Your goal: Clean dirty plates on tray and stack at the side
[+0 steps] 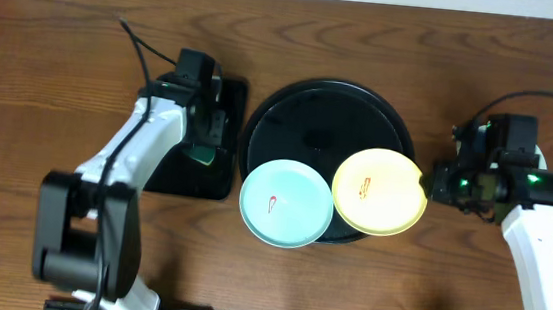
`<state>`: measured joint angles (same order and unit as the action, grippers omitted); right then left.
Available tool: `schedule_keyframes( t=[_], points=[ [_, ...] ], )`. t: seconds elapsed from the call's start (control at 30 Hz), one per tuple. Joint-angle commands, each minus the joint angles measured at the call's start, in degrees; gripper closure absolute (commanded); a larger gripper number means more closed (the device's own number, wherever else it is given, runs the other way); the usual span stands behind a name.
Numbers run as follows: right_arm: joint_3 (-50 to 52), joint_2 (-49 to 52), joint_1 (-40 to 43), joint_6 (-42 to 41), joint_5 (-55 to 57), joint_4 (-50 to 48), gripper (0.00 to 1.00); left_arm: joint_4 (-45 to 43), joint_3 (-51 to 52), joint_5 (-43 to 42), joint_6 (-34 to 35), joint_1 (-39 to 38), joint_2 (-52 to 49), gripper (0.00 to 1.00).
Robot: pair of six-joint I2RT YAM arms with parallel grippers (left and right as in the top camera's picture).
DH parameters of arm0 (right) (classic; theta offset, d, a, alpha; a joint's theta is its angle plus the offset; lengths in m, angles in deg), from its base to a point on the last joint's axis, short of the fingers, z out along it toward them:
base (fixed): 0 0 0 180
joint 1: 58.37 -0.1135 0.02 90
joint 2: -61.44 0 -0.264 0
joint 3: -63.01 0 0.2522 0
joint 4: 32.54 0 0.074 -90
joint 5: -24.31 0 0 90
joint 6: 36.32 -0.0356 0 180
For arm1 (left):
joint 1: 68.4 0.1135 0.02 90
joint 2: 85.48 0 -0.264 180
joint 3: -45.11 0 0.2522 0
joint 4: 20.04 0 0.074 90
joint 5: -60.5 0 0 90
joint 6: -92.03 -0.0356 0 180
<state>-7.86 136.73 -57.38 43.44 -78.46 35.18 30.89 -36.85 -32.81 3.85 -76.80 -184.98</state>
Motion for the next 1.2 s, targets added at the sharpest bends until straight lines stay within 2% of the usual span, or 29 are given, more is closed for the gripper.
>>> schedule_keyframes(
  t=[0.0, 0.23, 0.33, 0.4, 0.43, 0.9, 1.17],
  points=[
    [3.2, 2.4, -0.7, -2.6, 3.6, -1.3, 0.69, 1.2, -1.6, 1.0, 1.9, 0.0, 2.5, 0.93],
    [7.1, 8.5, -0.7, -3.5, 2.6, -4.1, 0.72, 3.1, -1.6, 1.0, 1.9, 0.0, 2.8, 0.92],
    [9.0, 11.0, -0.7, -3.5, -1.3, -8.2, 0.82, 3.1, -1.6, 1.0, 1.9, 0.0, 2.8, 0.93],
    [9.1, 11.9, -0.7, -3.5, -1.6, -10.4, 0.97, 3.1, -1.6, 1.0, 1.9, 0.0, 2.8, 0.93],
    [9.1, 12.0, -0.7, -3.5, -1.6, -11.5, 0.99, 3.1, -1.6, 1.0, 1.9, 0.0, 2.8, 0.92],
    [8.7, 12.3, -1.8, -3.4, -2.5, -34.4, 0.99, 3.1, -1.6, 0.9, 1.9, 0.0, 2.8, 0.93],
    [8.7, 20.6, -8.1, -6.2, -0.6, -45.7, 0.99, 2.6, -1.6, 0.8, 1.9, 0.0, 3.6, 0.93]
  ],
)
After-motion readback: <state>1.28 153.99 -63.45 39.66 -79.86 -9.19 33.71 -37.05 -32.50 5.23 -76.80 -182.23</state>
